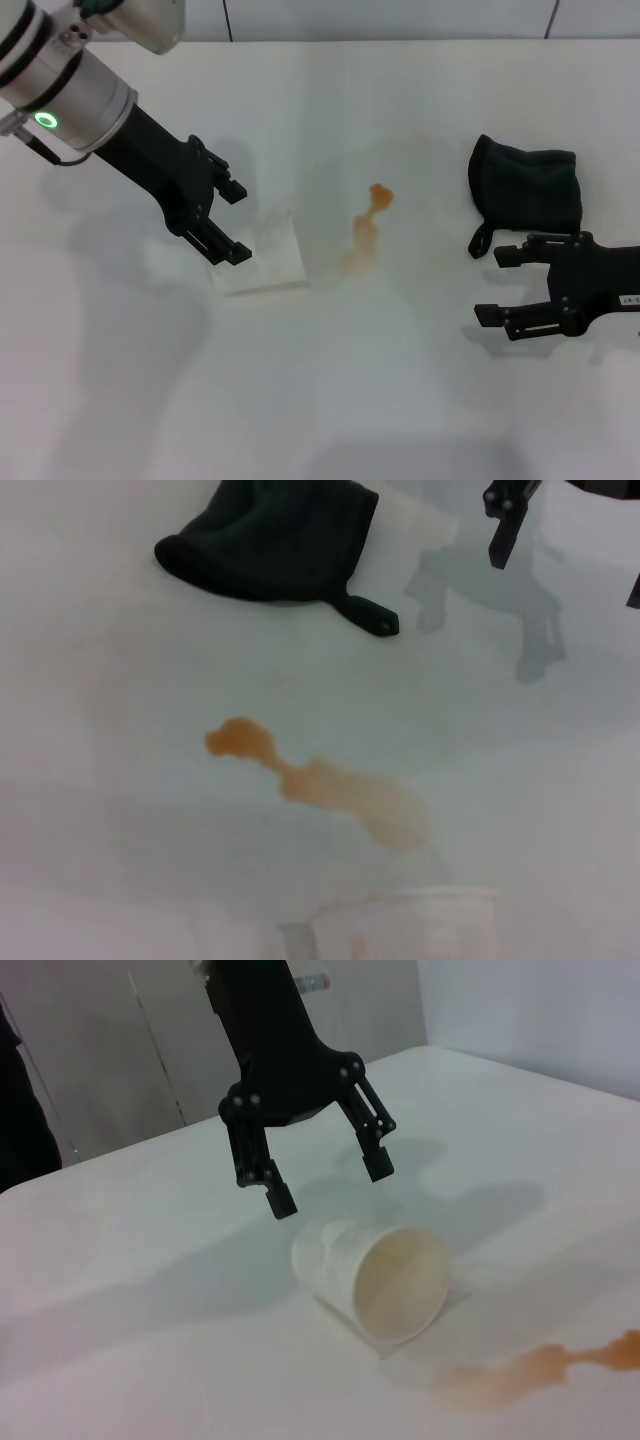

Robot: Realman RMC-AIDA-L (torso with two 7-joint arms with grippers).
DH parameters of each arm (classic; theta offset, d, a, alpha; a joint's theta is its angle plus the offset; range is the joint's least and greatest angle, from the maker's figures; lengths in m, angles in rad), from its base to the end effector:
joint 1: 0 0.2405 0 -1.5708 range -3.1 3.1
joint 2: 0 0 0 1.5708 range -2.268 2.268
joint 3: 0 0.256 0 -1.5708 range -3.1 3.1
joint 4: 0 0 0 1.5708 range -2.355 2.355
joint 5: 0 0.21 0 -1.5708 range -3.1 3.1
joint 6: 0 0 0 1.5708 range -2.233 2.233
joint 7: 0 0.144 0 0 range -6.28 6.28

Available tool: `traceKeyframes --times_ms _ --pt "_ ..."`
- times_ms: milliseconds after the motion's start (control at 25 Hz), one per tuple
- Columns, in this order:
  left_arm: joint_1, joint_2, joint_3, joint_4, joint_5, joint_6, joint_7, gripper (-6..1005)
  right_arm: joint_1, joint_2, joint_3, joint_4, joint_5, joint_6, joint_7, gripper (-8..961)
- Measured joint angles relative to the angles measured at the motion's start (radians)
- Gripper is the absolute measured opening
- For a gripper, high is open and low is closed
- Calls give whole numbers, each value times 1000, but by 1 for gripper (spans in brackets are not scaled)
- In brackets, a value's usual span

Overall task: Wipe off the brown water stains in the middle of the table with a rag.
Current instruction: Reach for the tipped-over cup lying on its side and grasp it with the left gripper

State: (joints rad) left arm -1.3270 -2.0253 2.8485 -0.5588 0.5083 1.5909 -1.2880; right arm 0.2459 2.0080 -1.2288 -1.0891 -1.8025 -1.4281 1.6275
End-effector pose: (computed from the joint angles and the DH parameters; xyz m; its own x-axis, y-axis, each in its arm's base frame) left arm -0.1722 0.4107 0.0063 0.9604 0.1230 -0.2498 0.1285 -0.9917 0.0056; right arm 0.2619 0.2974 0.0137 0.8849 -0.3409 -0.3175 -0.4114 -0.8915 -0.1896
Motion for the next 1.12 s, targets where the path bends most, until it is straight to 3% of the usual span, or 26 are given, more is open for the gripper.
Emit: traceKeyframes --times_ms 360,1120 --pt "11 -24 0 7 6 -40 -2 879 -3 0 0 0 0 -6 0 856" --pt "25 -40 0 23 20 -95 0 878 -10 0 -4 0 0 -15 0 856"
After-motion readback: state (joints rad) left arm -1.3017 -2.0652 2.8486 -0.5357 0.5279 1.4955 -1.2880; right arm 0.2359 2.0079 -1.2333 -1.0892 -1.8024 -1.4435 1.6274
